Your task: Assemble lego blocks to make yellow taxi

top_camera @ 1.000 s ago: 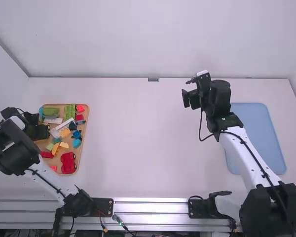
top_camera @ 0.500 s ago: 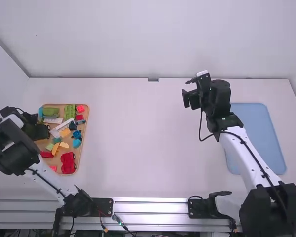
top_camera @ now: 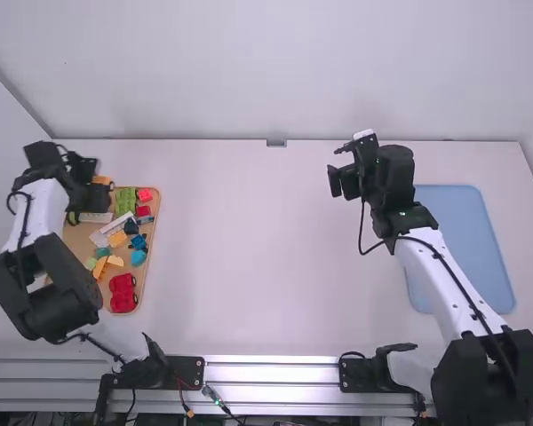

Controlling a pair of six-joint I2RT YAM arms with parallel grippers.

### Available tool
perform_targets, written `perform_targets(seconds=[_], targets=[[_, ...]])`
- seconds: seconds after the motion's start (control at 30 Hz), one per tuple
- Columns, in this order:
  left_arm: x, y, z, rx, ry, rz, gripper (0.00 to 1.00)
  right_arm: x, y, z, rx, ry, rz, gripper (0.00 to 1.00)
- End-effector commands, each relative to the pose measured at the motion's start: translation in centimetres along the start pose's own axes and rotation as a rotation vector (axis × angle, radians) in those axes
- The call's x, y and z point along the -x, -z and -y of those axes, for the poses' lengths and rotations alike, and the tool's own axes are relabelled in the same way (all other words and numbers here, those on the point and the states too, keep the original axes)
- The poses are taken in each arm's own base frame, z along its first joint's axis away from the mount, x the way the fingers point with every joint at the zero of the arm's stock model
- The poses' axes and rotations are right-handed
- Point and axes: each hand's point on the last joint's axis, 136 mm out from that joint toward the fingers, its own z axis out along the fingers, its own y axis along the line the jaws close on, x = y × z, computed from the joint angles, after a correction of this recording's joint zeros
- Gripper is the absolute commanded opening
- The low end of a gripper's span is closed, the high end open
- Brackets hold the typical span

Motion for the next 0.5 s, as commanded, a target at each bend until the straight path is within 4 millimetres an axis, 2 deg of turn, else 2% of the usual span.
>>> perform_targets(seconds=[0.0, 0.03, 0.07, 0.1, 0.13, 0.17, 0.2, 0.33, 0.4, 0.47], targets=[[0.9, 1.4, 6.7, -0.076, -0.209, 0.031, 0.21, 1.5, 0.2, 0.0, 0.003, 0.001, 0.026, 0.99], [1.2, 1.8, 9.7, -0.101, -0.308, 0.040, 0.19, 1.4, 0.2, 0.0, 0.004, 0.001, 0.022, 0.99], [1.3, 1.9, 10.9, -0.108, -0.344, 0.041, 0.18, 1.4, 0.2, 0.0, 0.004, 0.001, 0.022, 0.99], [1.5, 1.9, 14.4, -0.126, -0.435, 0.047, 0.18, 1.4, 0.2, 0.0, 0.004, 0.001, 0.021, 0.99], [1.5, 1.9, 15.2, -0.130, -0.455, 0.047, 0.18, 1.4, 0.2, 0.0, 0.004, 0.001, 0.020, 0.99], [1.5, 2.0, 17.5, -0.143, -0.515, 0.045, 0.18, 1.4, 0.4, -0.1, 0.004, 0.001, 0.021, 0.99], [1.1, 2.1, 20.6, -0.171, -0.609, 0.040, 0.17, 1.5, 0.6, 0.0, 0.003, 0.001, 0.022, 0.99], [-1.3, 2.3, 28.5, -0.307, -0.896, 0.022, 0.17, 1.8, 1.7, 0.0, 0.001, 0.001, 0.025, 0.99], [-2.3, 2.3, 31.1, -0.350, -0.990, 0.018, 0.17, 1.8, 2.4, -0.1, 0.003, 0.000, 0.021, 0.99], [-3.9, 2.0, 34.7, -0.386, -1.110, 0.009, 0.15, 1.7, 3.7, -0.3, 0.005, 0.000, 0.010, 0.99]])
